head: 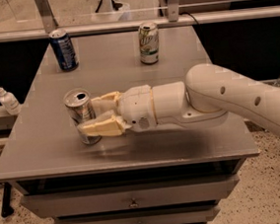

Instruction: Move redbull can near 7up can

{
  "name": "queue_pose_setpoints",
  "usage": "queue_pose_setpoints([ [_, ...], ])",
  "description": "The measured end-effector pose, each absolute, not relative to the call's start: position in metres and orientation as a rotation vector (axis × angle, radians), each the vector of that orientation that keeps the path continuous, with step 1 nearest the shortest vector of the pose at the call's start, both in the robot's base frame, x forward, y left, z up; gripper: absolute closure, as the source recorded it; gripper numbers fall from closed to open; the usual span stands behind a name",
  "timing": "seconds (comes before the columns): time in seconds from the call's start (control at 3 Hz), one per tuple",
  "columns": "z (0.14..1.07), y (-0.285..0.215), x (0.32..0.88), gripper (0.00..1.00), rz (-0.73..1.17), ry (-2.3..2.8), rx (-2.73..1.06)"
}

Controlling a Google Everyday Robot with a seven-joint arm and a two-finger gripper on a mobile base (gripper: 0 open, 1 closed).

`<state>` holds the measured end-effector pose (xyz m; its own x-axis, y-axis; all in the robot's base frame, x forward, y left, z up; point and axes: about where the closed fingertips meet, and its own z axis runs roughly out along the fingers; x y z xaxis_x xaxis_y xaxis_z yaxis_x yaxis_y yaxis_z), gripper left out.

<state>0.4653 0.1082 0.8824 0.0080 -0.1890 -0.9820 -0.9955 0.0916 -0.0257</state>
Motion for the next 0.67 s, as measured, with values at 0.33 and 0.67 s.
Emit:
queue_pose_setpoints([
  [0.33, 0.889, 0.093, 0.480, 0.88, 0.988, 1.388, -1.264],
  [0.67, 0.904, 0.062, 0.507, 1.00, 0.900, 1.391, -1.242],
])
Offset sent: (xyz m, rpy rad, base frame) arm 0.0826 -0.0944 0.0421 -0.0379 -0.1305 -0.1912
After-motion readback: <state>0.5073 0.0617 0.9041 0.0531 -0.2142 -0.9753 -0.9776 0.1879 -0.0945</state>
